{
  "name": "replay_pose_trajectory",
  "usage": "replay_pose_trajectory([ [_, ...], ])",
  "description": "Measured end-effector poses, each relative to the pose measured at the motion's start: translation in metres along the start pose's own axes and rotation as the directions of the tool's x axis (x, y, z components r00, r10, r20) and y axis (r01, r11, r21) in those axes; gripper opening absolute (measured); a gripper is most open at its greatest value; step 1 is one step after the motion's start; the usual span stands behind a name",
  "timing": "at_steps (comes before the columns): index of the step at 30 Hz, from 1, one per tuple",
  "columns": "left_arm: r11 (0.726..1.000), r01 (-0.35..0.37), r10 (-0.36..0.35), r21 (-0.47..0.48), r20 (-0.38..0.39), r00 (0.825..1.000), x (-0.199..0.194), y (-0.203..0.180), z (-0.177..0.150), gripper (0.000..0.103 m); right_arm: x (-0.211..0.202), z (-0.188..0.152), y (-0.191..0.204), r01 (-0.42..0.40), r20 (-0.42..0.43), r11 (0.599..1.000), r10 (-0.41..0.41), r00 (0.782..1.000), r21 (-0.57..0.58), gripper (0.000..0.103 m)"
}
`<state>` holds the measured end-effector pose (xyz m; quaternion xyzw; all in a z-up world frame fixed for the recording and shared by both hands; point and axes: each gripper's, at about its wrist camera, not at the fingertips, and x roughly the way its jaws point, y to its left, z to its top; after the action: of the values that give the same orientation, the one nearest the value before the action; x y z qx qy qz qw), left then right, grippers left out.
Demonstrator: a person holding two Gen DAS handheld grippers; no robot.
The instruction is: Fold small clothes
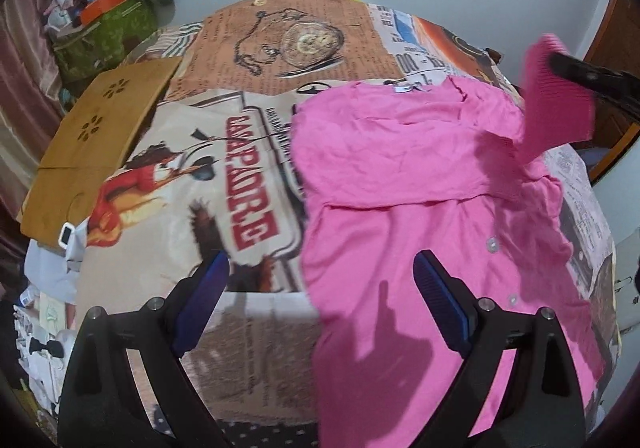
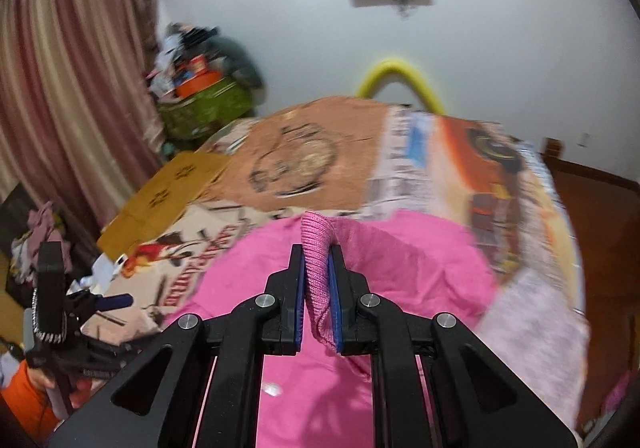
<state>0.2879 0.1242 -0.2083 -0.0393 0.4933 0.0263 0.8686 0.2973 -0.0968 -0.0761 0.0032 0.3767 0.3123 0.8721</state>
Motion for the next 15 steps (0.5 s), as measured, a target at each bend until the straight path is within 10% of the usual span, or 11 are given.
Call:
replay_pose_trajectory([
  [6, 0.999, 0.006, -0.006, -0.045, -0.005, 1.000, 0.000, 0.017, -0.002, 0.094, 0.045, -0.013, 0.039, -0.077, -0.125, 0.992, 0.065, 0.990, -0.096, 0.018],
  [10, 0.998, 0.029, -0.030, -0.059, -0.008, 1.000, 0.004, 0.014, 0.004, 0.094, 0.030, -0.020, 0.036, -0.054, -0.102, 0.991, 0.042, 0.994, -0.125, 0.042],
  [15, 0.998, 0.056, -0.056, -0.037, -0.004, 0.998, 0.012, -0.003, 0.013, 0.092, 0.002, -0.017, 0.002, -0.007, -0.062, 0.997, 0.003, 0.998, -0.072, 0.043],
])
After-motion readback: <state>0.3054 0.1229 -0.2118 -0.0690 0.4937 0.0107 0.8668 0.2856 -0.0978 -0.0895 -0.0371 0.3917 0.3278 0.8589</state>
